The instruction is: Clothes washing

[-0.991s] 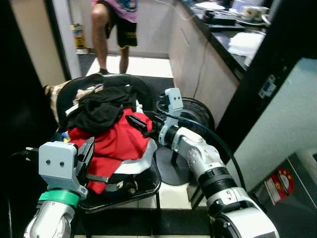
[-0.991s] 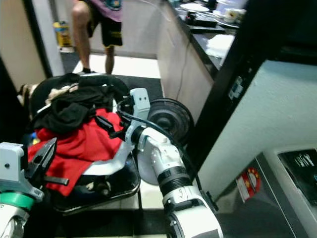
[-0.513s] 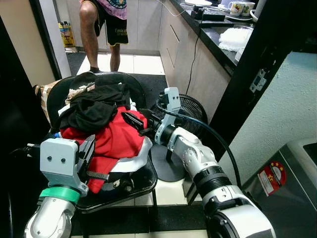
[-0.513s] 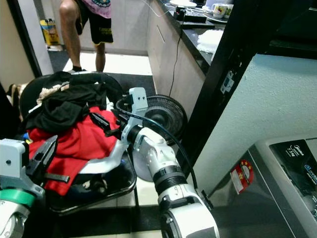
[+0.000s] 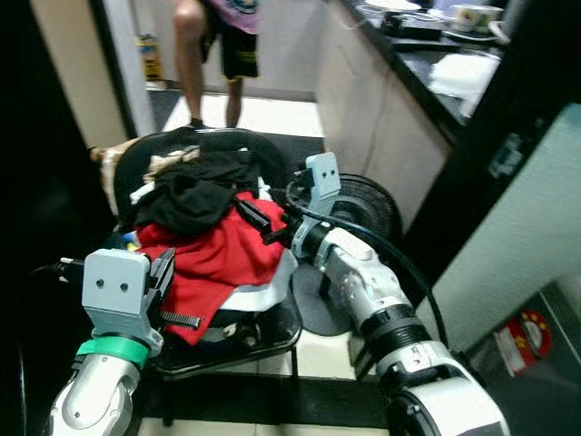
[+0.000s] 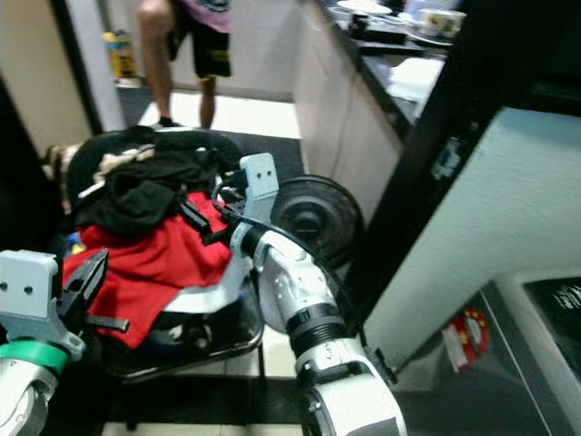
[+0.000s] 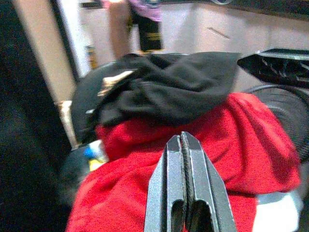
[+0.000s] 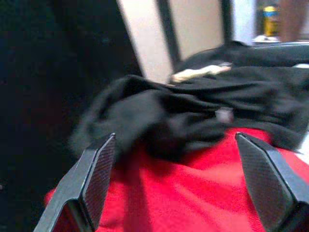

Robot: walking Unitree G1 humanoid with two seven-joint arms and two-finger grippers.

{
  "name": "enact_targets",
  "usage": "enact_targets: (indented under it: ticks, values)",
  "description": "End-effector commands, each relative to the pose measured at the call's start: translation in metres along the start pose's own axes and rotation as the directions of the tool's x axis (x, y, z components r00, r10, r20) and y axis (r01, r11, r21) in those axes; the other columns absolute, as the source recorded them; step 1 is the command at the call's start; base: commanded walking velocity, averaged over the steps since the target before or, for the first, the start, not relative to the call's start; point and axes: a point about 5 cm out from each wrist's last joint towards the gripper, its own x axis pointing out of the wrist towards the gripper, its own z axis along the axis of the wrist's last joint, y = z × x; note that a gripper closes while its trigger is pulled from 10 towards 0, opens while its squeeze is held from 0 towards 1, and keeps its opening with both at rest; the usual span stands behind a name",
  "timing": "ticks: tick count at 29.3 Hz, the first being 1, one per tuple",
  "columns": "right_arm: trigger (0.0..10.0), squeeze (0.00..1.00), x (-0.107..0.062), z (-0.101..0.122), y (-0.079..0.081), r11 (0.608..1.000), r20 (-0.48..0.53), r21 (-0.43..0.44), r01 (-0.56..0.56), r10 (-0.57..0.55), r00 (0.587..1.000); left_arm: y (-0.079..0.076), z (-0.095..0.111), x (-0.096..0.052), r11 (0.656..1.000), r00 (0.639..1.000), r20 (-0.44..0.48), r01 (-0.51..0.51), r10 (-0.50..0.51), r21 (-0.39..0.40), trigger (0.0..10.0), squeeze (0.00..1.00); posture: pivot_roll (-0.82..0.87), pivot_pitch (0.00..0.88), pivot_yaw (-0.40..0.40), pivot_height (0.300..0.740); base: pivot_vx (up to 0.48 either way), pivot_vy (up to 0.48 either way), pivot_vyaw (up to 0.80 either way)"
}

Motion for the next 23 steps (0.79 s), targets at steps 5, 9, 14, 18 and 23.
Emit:
enact_targets:
  ticks: [5, 9, 14, 18, 23]
  values:
    - [10.0, 0.0, -0.001, 0.002, -0.006, 0.999, 0.016, 0.033, 0.026, -0.027, 1.0, -0.003, -0.005, -0.001, 1.0, 1.0, -0.028, 0.008, -0.008, -0.014, 10.0, 0.0, 0.0, 0.119, -0.041, 0.74, 0.0, 0.0, 0.32]
    - [10.0, 0.0, 0.0, 0.001, -0.007, 0.998, 0.007, 0.053, 0.025, -0.026, 1.0, -0.003, -0.005, -0.001, 1.0, 0.999, -0.031, 0.009, -0.01, -0.015, 10.0, 0.0, 0.0, 0.124, -0.04, 0.74, 0.0, 0.0, 0.0]
    - [10.0, 1.0, 0.005, -0.004, -0.007, 0.989, -0.014, 0.144, 0.024, -0.022, 1.0, -0.005, -0.004, -0.002, 1.0, 0.999, -0.033, 0.022, -0.022, -0.019, 10.0, 0.0, 0.02, 0.154, -0.038, 0.74, 0.0, 0.0, 0.0]
    - [10.0, 1.0, 0.008, -0.004, -0.006, 0.986, -0.018, 0.165, 0.035, -0.032, 0.999, -0.005, -0.003, -0.003, 0.999, 0.999, -0.038, 0.026, -0.027, -0.018, 10.0, 0.0, 0.02, 0.173, -0.032, 0.74, 0.0, 0.0, 0.0]
    - [10.0, 0.0, 0.013, -0.002, -0.004, 0.985, -0.016, 0.169, 0.046, -0.044, 0.999, -0.003, -0.002, -0.006, 1.0, 0.999, -0.044, 0.026, -0.026, -0.013, 10.0, 0.0, 0.03, 0.193, -0.027, 0.74, 0.0, 0.0, 0.0]
